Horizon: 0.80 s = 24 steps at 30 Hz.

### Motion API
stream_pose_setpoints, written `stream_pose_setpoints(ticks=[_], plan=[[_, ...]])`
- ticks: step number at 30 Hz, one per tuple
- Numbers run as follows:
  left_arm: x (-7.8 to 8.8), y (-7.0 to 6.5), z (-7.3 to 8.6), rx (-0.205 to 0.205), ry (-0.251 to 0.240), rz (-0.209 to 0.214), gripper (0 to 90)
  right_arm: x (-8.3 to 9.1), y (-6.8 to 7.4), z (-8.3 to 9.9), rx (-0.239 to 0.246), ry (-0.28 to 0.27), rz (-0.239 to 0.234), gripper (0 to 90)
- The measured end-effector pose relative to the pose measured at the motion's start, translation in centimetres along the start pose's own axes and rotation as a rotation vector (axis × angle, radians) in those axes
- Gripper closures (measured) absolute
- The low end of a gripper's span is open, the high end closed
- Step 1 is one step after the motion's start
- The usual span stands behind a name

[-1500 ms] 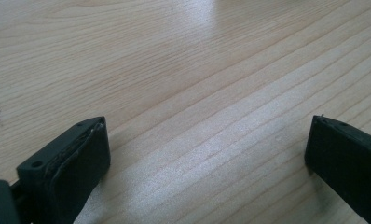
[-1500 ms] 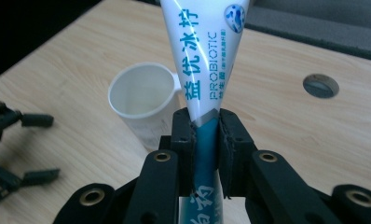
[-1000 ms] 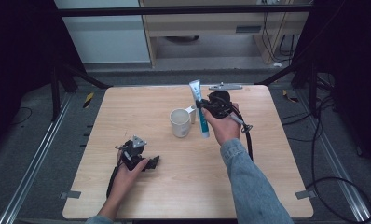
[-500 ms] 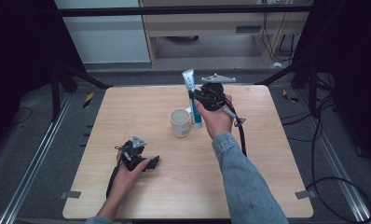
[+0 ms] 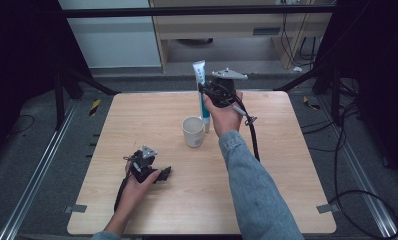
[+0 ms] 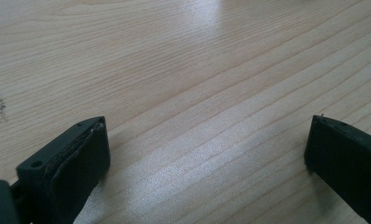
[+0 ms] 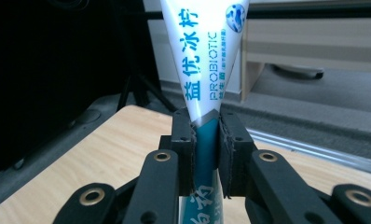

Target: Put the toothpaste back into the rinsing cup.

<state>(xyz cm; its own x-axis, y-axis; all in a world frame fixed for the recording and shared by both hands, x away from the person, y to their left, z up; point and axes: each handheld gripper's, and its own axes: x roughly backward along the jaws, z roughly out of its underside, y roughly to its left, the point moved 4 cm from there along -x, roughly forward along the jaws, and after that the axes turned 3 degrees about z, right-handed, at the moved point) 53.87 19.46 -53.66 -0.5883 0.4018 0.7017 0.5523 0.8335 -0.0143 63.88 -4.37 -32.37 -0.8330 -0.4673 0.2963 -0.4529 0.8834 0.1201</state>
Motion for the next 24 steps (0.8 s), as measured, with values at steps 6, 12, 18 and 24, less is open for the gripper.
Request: stream_pose_setpoints(ticks=[6, 12, 18, 24], plan=[[0.0, -0.1, 0.0, 0.009, -0.001, -0.006, 0.0, -0.7, 1.0, 0.5, 0.020, -0.003, 0.012, 78.3], [0.0, -0.1, 0.0, 0.009, 0.000, -0.005, 0.0, -1.3, 1.7, 0.3, 0.026, -0.032, 0.004, 78.2], [0.0, -0.1, 0.0, 0.010, 0.000, -0.006, 0.0, -1.7, 2.3, 0.9, 0.054, -0.051, 0.009, 78.2], [0.0, -0.1, 0.0, 0.009, 0.000, -0.005, 0.0, -2.1, 2.6, 1.1, 0.052, -0.080, 0.014, 78.2]])
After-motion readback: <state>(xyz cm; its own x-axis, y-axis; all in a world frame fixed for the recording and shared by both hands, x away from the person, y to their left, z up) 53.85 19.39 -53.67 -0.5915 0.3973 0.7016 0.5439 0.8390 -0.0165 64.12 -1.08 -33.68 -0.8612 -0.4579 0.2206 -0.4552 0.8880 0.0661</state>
